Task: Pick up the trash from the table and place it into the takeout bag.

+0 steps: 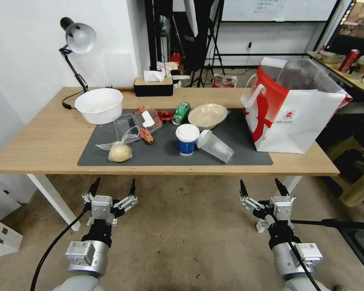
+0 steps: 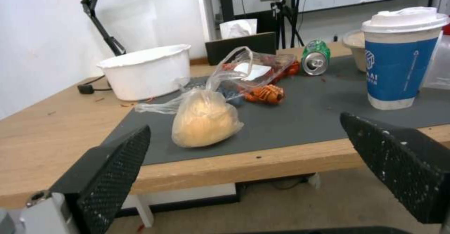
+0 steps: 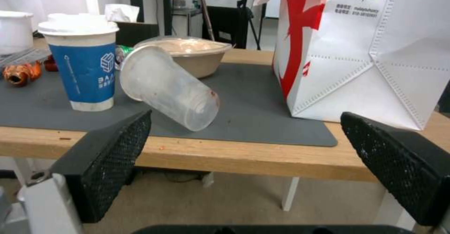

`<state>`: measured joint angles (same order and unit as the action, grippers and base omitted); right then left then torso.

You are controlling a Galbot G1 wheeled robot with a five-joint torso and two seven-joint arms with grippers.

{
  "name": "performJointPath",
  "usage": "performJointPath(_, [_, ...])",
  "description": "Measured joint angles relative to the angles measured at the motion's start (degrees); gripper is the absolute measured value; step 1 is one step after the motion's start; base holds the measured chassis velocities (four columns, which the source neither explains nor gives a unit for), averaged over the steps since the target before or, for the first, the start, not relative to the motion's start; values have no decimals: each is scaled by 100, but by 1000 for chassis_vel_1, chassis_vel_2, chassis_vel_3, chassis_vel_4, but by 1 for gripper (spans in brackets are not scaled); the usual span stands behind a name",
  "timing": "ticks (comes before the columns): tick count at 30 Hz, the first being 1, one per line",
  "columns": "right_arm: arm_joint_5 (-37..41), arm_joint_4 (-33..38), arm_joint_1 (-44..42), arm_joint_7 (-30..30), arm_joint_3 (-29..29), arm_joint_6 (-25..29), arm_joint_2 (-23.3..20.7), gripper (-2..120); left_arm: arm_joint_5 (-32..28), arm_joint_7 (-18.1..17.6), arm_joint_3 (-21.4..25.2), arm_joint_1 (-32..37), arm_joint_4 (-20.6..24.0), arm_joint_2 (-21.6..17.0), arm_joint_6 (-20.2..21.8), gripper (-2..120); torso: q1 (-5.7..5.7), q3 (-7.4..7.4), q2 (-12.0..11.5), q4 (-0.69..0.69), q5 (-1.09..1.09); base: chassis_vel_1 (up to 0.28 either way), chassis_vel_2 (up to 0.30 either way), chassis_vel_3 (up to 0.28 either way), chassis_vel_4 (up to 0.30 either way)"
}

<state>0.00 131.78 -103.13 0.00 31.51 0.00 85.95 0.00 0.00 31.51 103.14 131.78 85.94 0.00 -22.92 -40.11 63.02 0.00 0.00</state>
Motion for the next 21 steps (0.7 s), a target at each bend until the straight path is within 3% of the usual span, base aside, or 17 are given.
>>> performJointPath(21, [1, 0, 5, 0, 0, -9, -1, 100, -3, 0, 0, -2, 2, 1, 10, 100, 0, 0, 0, 0, 0, 0, 0, 0, 0])
